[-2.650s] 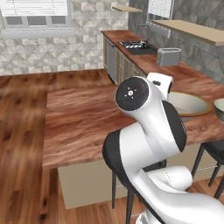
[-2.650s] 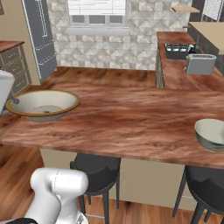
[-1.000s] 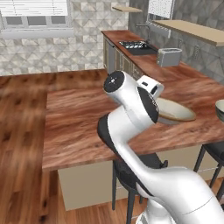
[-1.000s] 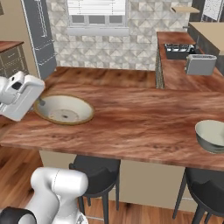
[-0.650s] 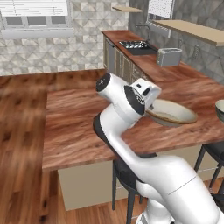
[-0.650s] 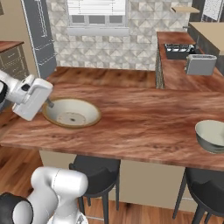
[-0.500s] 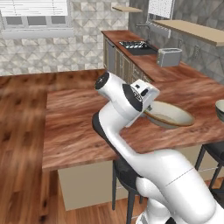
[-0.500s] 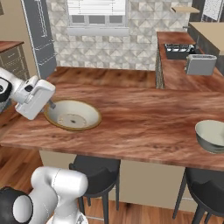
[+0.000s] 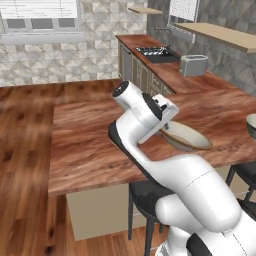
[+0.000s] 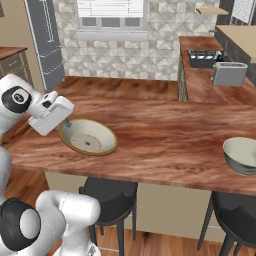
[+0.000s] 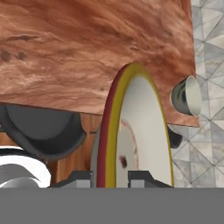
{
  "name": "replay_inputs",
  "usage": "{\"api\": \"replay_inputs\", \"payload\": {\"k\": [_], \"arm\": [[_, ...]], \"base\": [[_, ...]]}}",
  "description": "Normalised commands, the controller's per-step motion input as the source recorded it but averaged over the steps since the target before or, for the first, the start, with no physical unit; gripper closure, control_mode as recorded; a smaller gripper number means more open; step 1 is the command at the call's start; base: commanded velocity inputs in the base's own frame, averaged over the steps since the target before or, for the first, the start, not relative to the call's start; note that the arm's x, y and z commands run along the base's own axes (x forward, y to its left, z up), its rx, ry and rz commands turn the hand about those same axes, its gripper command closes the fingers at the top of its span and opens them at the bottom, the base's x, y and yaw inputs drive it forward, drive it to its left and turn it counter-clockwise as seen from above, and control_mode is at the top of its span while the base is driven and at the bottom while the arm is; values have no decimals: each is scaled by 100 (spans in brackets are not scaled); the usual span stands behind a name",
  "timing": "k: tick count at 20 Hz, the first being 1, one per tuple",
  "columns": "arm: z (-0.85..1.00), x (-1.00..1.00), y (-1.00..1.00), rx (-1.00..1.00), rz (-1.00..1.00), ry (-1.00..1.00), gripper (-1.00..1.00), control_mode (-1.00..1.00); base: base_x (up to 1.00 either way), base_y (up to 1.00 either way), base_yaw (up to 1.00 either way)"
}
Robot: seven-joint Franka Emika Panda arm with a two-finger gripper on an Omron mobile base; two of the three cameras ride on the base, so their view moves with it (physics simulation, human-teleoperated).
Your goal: Pick up the bowls from the cabinet and place each bowl in front of a stool on the dining counter.
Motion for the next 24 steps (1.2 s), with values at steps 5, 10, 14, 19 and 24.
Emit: {"api": "replay_inputs", "payload": {"k": [5, 10, 14, 19, 24], "arm": [[-37, 38, -9, 0, 0, 0, 100, -100], [-42, 33, -9, 0, 0, 0, 100, -100], [-33, 48, -1, 0, 2, 0, 100, -100], [-34, 40, 0, 0, 6, 0, 100, -100], [-50, 36, 0, 0, 6, 0, 100, -100]], "base": [[0, 0, 0], [0, 0, 0], [0, 0, 0], [0, 0, 0], [0, 0, 0]]}}
